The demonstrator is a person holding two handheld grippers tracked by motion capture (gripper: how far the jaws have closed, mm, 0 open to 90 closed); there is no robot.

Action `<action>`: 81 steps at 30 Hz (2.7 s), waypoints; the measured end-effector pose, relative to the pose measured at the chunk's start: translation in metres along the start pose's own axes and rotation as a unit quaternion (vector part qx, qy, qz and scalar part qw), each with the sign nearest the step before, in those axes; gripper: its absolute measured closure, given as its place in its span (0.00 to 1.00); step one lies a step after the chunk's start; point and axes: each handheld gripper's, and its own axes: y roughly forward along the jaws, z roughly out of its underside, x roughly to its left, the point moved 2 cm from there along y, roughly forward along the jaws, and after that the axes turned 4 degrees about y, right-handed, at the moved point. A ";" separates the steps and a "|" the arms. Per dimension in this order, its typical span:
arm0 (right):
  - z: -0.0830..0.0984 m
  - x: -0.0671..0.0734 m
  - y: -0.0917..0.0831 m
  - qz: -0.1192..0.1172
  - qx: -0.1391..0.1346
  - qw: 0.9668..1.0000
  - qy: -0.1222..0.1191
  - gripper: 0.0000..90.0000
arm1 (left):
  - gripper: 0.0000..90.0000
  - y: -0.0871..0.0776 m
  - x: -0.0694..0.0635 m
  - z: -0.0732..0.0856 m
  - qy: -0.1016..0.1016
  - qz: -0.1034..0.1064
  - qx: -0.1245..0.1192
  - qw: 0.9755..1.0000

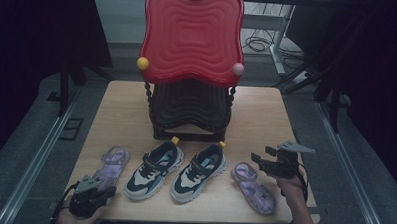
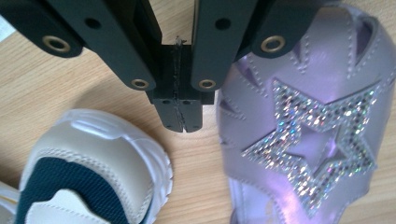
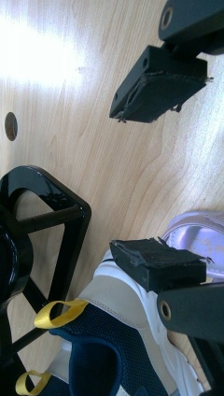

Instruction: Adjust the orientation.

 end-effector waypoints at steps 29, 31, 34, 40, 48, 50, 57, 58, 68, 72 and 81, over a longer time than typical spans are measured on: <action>0.004 -0.002 0.002 0.000 0.003 1.000 0.005 0.33 | 1.00 -0.012 0.025 0.002 -0.006 -0.017 0.011 1.000; 0.005 -0.002 0.002 0.001 0.006 1.000 0.005 0.33 | 1.00 -0.012 0.029 0.002 -0.008 -0.023 0.011 1.000; 0.005 -0.002 0.002 0.002 0.005 1.000 0.003 0.33 | 1.00 -0.013 0.042 0.000 -0.014 -0.026 0.017 0.999; 0.006 -0.003 0.004 0.003 0.009 1.000 0.004 0.33 | 1.00 -0.014 0.054 -0.004 -0.023 -0.025 0.024 0.999; 0.008 -0.002 0.005 0.004 0.011 1.000 0.003 0.33 | 1.00 -0.013 0.069 -0.010 -0.032 -0.034 0.031 0.998; 0.008 -0.002 0.005 0.005 0.011 1.000 0.003 0.33 | 1.00 -0.012 0.074 -0.012 -0.029 -0.041 0.035 0.998; 0.010 -0.003 0.007 0.006 0.016 1.000 0.005 0.33 | 1.00 -0.010 0.091 -0.019 -0.037 -0.040 0.042 0.998; 0.010 -0.003 0.008 0.006 0.016 1.000 0.005 0.33 | 1.00 -0.010 0.093 -0.019 -0.037 -0.043 0.042 0.998; 0.010 -0.003 0.009 0.007 0.018 1.000 0.004 0.33 | 1.00 -0.003 0.120 -0.028 -0.040 -0.057 0.041 0.997; 0.010 -0.003 0.010 0.009 0.019 1.000 0.004 0.33 | 1.00 0.001 0.131 -0.032 -0.043 -0.046 0.042 0.997; 0.011 -0.002 0.012 0.008 0.022 1.000 0.003 0.33 | 1.00 0.012 0.146 -0.042 -0.037 -0.011 0.042 0.998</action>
